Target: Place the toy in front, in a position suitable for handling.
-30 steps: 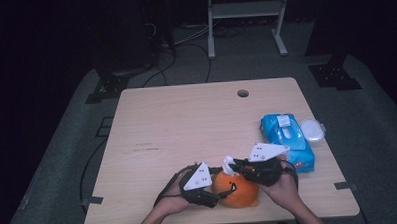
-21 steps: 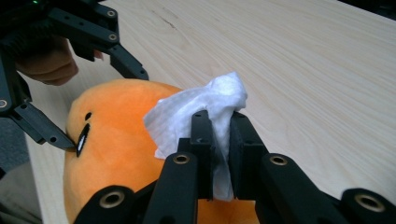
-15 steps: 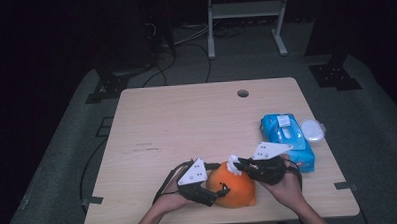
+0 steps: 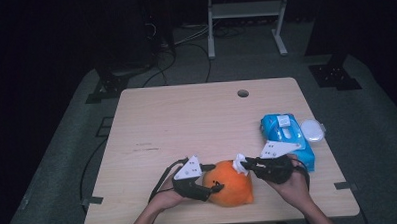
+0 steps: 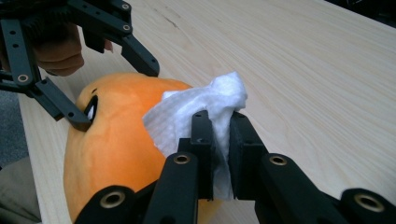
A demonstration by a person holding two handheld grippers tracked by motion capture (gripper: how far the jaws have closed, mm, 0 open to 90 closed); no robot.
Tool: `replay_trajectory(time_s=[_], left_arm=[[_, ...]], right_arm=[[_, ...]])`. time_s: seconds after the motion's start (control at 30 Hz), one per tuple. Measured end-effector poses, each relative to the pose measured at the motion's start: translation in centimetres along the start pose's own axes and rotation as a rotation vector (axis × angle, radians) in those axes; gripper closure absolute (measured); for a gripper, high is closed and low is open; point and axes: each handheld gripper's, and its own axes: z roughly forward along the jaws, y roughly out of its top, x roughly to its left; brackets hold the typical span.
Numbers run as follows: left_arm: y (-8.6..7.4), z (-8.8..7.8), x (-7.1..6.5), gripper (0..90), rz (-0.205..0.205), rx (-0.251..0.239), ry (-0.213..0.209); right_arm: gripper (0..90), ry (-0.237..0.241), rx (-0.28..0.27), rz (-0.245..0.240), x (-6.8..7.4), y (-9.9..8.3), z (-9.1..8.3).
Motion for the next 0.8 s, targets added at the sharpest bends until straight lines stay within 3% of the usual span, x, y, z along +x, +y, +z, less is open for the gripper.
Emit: replay_trajectory(time_s=[0.13, 0.27, 0.37, 0.43, 0.6, 0.7, 0.8], left_arm=[[0.7, 0.2, -0.7, 26.6, 0.041, -0.019, -0.001], [0.6, 0.2, -0.6, 34.2, 0.028, 0.020, 0.015], [0.5, 0.1, -0.3, 35.7, 0.012, 0.033, 0.018], [-0.1, -0.1, 0.3, 35.7, -0.032, 0.027, 0.009], [-0.8, -0.7, 1.1, 35.5, -0.065, 0.031, 0.013], [-0.7, -0.6, 1.0, 33.6, -0.060, 0.019, 0.007], [-0.1, -0.5, 0.7, 26.3, -0.039, -0.029, -0.016]], right_arm=[[81.1, 0.026, -0.005, -0.037, 1.2, 0.6, 0.8], [81.1, 0.035, 0.000, -0.066, 1.6, 0.9, 1.0], [81.1, 0.035, 0.000, -0.046, 1.2, 0.7, 0.7], [81.1, 0.027, 0.005, -0.021, 0.3, 0.2, 0.2], [81.1, 0.010, 0.022, 0.025, -1.2, -0.8, -0.6], [81.1, 0.016, 0.023, 0.035, -1.0, -0.9, -0.5], [80.9, 0.005, 0.020, 0.014, -0.5, -0.5, 0.2]])
